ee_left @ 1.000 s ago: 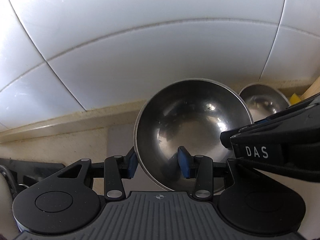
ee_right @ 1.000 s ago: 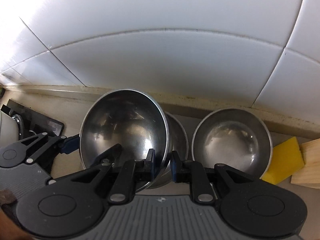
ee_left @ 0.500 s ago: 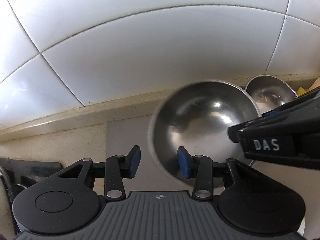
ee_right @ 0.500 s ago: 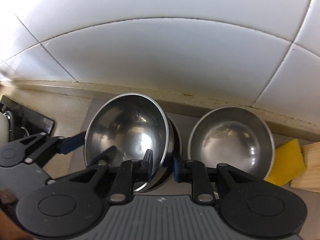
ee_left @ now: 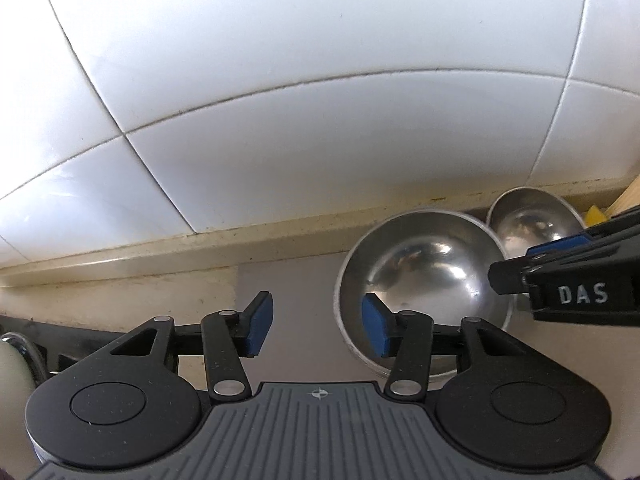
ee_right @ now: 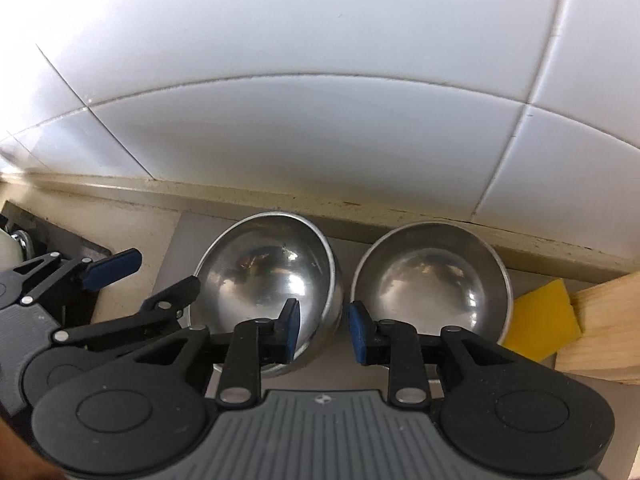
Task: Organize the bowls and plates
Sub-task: 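Lower the bowl into the middle bowl and open both grippers, then move both grippers to the remaining steel bowl beside the sponge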
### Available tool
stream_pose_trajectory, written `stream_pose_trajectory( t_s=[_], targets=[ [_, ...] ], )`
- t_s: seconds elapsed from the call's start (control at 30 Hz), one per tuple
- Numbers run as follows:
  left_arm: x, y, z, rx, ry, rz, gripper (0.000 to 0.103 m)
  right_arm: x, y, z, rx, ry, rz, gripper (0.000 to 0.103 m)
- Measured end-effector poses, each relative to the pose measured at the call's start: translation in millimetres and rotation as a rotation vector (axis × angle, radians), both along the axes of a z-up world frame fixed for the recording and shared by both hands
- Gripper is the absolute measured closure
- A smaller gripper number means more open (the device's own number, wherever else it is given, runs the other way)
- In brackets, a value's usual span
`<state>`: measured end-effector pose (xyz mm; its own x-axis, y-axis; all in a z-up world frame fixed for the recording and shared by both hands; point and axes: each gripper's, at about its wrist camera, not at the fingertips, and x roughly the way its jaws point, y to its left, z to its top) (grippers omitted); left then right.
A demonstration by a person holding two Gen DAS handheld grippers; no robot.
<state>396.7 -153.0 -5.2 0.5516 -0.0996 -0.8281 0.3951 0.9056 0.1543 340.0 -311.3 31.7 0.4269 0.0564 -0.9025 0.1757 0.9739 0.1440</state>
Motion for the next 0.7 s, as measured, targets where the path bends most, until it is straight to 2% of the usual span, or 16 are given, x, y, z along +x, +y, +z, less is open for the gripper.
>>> stream_pose_trajectory(
  t_s=[0.27,0.43,0.57,0.7],
  targets=[
    [-22,-23,18,-0.095,0.021,-0.048,0.048,-34,-41,6,0.02,-0.03,-0.081,0.094],
    [-44,-49,17,-0.16,0.091,-0.069,0.047,-50,-81,3,0.036,-0.035,-0.153,0.094],
    [-58,-69,7,-0.188,0.145,-0.064,0.047,-52,-103,1,0.055,-0.046,-0.176,0.094],
    [-66,-88,-4,-0.178,0.16,-0.047,0.047,-51,-118,-6,0.071,-0.04,-0.174,0.094]
  ],
)
